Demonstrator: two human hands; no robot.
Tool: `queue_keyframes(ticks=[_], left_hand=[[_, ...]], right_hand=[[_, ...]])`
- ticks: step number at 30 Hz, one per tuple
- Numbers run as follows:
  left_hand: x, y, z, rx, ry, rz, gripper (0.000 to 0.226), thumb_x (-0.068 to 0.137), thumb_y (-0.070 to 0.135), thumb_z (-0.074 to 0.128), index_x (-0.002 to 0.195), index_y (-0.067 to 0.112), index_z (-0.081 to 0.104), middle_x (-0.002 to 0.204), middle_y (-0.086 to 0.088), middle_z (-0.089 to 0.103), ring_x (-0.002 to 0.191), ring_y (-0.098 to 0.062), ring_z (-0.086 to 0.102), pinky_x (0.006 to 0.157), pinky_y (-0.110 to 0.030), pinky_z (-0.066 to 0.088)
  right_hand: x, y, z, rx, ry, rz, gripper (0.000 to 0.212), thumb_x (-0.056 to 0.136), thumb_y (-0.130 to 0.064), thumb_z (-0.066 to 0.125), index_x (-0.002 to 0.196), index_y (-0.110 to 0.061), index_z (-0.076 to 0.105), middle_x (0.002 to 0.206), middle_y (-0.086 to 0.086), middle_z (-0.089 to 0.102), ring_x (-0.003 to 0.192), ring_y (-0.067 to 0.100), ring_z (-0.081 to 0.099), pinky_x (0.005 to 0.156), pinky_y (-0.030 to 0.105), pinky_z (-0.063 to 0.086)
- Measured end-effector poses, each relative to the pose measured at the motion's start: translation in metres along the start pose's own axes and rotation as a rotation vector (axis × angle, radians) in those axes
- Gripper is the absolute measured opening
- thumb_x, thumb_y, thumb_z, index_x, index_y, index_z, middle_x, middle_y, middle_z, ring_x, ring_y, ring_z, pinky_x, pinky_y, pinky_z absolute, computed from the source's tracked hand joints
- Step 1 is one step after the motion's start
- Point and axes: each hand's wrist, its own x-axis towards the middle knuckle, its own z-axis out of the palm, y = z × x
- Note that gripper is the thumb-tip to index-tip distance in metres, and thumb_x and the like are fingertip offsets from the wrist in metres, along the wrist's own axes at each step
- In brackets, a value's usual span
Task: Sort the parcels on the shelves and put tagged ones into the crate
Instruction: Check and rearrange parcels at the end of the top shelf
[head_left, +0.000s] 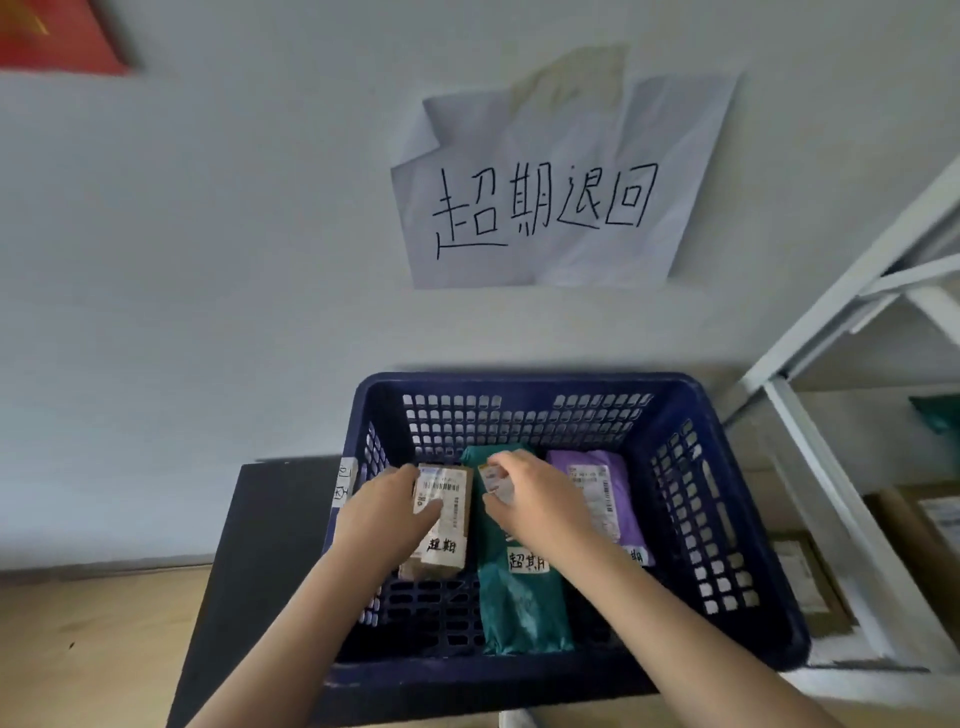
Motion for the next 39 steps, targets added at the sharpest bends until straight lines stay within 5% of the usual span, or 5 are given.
queue_keyframes(ticks=[5, 9, 18, 32, 39], left_hand=[[-0.007, 0.007, -0.006, -0.033, 0.156, 0.134, 0.051, 0.096, 0.049, 0.049, 0.141, 0.026, 0.047, 0.143, 0.011, 0.048, 0.123, -0.012, 0.053, 0.089, -0.032, 0.051], [-0.028, 0.021, -0.004, -0.06, 0.181, 0.163, 0.046, 0.097, 0.049, 0.048, 0.139, 0.03, 0.049, 0.14, 0.015, 0.049, 0.117, -0.009, 0.055, 0.081, -0.029, 0.052], [-0.093, 0.096, -0.001, -0.062, 0.149, 0.257, 0.05, 0.098, 0.049, 0.049, 0.143, 0.028, 0.046, 0.142, 0.01, 0.051, 0.112, -0.01, 0.059, 0.085, -0.028, 0.052], [-0.27, 0.397, 0.111, -0.186, 0.096, 0.604, 0.043, 0.094, 0.049, 0.055, 0.135, 0.036, 0.053, 0.127, 0.014, 0.062, 0.111, -0.009, 0.062, 0.093, -0.029, 0.05], [-0.3, 0.571, 0.14, -0.159, 0.115, 0.775, 0.027, 0.096, 0.042, 0.046, 0.12, 0.037, 0.057, 0.11, 0.007, 0.066, 0.099, -0.019, 0.065, 0.074, -0.027, 0.046]], right_hand=[[-0.027, 0.001, -0.033, -0.015, 0.089, -0.016, 0.045, 0.096, -0.039, 0.061, 0.137, -0.023, 0.054, 0.122, -0.009, 0.063, 0.102, 0.007, 0.061, 0.073, 0.016, 0.041], [-0.058, 0.009, -0.051, 0.006, 0.035, -0.013, 0.043, 0.097, -0.04, 0.059, 0.138, -0.027, 0.053, 0.125, -0.012, 0.061, 0.075, -0.005, 0.05, 0.058, 0.007, 0.031], [-0.146, 0.054, -0.106, 0.036, 0.101, -0.006, 0.041, 0.095, -0.048, 0.059, 0.133, -0.035, 0.055, 0.117, -0.02, 0.06, 0.102, 0.002, 0.059, 0.082, 0.026, 0.051], [-0.42, 0.241, -0.245, 0.046, 0.338, 0.179, 0.032, 0.094, -0.049, 0.06, 0.124, -0.036, 0.059, 0.095, -0.024, 0.059, 0.086, -0.004, 0.058, 0.072, 0.014, 0.049], [-0.52, 0.381, -0.308, 0.056, 0.475, 0.418, 0.039, 0.094, -0.05, 0.058, 0.129, -0.035, 0.058, 0.108, -0.023, 0.06, 0.096, -0.001, 0.057, 0.086, 0.024, 0.049]])
